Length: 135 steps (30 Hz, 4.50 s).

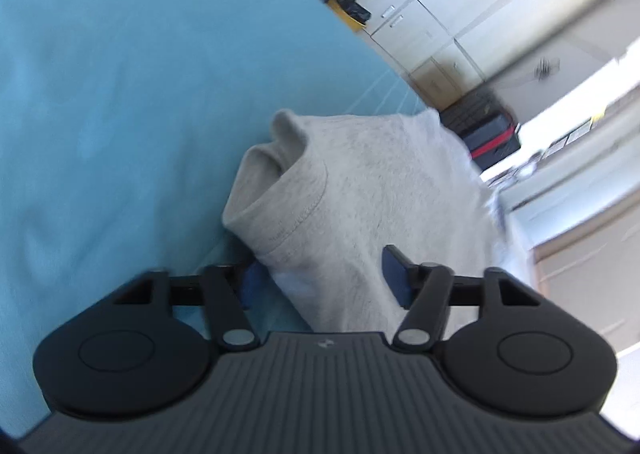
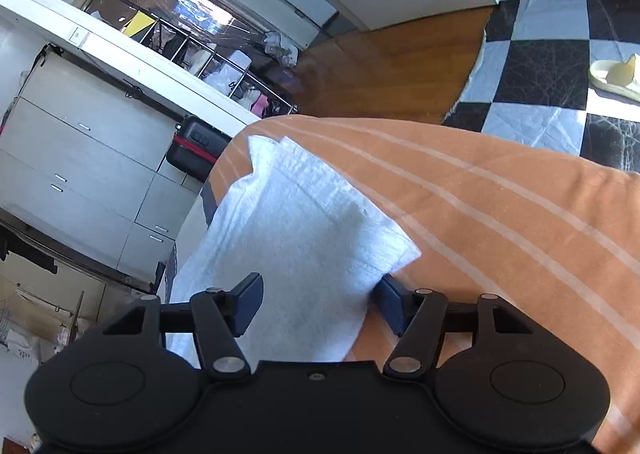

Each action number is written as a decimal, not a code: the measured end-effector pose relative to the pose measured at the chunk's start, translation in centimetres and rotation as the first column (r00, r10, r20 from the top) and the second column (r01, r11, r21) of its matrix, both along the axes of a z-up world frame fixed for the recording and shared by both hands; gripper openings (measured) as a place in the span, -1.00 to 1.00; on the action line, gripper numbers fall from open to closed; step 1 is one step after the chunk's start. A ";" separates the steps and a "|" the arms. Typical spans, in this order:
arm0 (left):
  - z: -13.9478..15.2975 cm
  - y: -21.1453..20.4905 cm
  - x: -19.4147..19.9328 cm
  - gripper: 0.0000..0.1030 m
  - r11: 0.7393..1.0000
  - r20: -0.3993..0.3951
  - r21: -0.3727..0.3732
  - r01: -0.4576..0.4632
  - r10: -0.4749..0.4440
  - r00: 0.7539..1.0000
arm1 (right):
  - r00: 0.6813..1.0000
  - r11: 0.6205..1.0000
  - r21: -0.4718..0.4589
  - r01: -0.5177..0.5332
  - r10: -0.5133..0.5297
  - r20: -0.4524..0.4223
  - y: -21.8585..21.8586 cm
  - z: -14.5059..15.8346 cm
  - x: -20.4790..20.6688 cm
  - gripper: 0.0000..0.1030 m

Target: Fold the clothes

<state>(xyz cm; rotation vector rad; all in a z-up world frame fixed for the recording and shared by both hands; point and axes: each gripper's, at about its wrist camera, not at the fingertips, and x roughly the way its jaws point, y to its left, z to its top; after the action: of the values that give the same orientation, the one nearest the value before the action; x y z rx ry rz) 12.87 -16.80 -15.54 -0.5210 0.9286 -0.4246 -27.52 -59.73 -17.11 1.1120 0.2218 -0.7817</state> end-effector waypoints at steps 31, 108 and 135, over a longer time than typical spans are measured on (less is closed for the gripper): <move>-0.4 2.0 -0.6 -0.85 0.996 -0.029 0.084 -0.010 0.012 1.000 | 0.926 0.978 -0.184 -0.101 0.025 -0.378 -1.1 4.3 -6.3 -0.68; -1.5 4.6 -1.5 -0.20 0.981 -0.153 -0.195 0.003 -0.034 0.988 | 0.981 0.978 0.078 -0.194 0.192 0.031 4.9 1.4 -4.7 0.32; 11.1 1.6 2.6 -0.92 0.990 0.240 0.085 0.117 -0.134 0.961 | 0.929 0.898 -0.311 -0.312 0.219 -0.300 -1.9 17.5 5.9 -0.90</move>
<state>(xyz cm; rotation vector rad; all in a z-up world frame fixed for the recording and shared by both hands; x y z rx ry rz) 15.46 -15.19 -4.41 -0.3370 0.7366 -0.5562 -21.64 -61.65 0.39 0.6184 0.4276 -0.6825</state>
